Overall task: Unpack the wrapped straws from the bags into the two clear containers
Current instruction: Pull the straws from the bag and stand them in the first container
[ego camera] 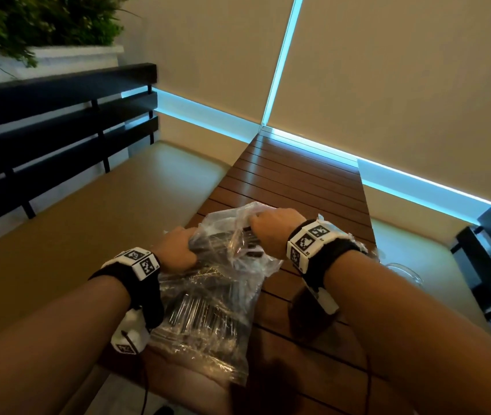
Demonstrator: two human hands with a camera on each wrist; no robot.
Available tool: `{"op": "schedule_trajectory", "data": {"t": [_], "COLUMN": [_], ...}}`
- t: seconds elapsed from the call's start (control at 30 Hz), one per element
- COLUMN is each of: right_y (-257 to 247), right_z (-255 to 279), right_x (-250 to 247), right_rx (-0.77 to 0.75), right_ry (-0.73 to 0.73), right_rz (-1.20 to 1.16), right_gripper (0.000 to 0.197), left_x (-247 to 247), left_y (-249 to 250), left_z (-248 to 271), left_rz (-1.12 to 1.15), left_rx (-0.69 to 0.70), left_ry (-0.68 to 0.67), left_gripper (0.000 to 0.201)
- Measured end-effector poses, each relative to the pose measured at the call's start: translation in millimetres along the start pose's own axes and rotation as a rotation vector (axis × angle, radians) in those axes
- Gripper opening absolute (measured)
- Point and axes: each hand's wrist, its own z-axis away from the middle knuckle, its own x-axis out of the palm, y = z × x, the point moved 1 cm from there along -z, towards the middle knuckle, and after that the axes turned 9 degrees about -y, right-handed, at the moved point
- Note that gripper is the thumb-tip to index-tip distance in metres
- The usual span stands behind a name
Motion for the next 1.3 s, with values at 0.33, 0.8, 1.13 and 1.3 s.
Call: {"op": "schedule_trajectory", "data": {"t": [0.33, 0.8, 1.13, 1.3], "right_y": [65, 96, 37, 40], "right_z": [45, 124, 111, 112], "right_x": [-51, -26, -9, -2], "right_rx": [0.221, 0.392, 0.176, 0.203], "right_ry": [0.000, 0.407, 0.749, 0.571], "right_rz": [0.107, -0.742, -1.002, -0.985], "right_gripper": [0.017, 0.025, 0.037, 0.054], "left_x": [-1, 1, -27, -36], "left_y": [-9, 124, 258, 270], "left_z": [-10, -10, 50, 48], "left_rz": [0.025, 0.042, 1.217, 1.139], "left_rx": [-0.069, 0.056, 0.527, 0.472], "left_ry": [0.020, 0.150, 0.077, 0.393], "left_gripper": [0.020, 0.117, 0.034, 0.023]}}
